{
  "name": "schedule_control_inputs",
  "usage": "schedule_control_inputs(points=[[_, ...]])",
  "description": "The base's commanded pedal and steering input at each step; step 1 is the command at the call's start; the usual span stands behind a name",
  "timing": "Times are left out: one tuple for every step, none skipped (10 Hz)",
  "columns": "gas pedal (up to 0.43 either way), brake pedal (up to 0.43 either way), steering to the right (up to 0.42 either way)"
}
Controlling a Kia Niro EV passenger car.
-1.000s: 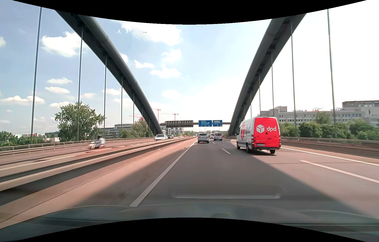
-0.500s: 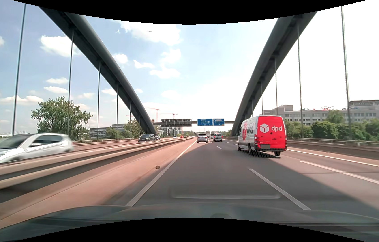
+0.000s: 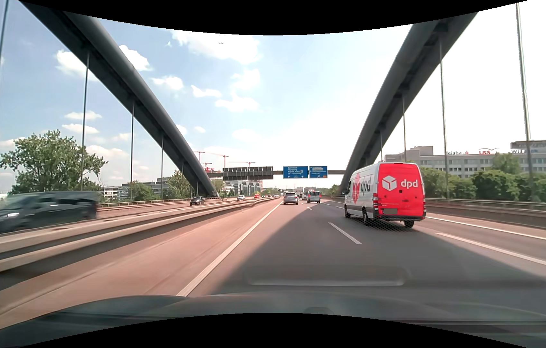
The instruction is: Follow the waypoints while adhering to traffic rules and regulations
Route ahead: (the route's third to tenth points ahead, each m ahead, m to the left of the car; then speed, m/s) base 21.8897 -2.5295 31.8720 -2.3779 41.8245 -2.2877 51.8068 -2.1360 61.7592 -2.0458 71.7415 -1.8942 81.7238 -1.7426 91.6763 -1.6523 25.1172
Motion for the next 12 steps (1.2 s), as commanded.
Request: schedule_control_inputs(points=[[0.118,0.0,-0.005],[0.118,0.0,-0.005],[0.13,0.0,-0.005],[0.13,0.0,-0.005],[0.13,0.0,-0.005],[0.138,0.0,-0.005],[0.138,0.0,-0.005],[0.138,0.0,-0.005],[0.15,0.0,-0.005],[0.15,0.0,-0.005],[0.157,0.0,-0.005],[0.169,0.0,-0.005]])
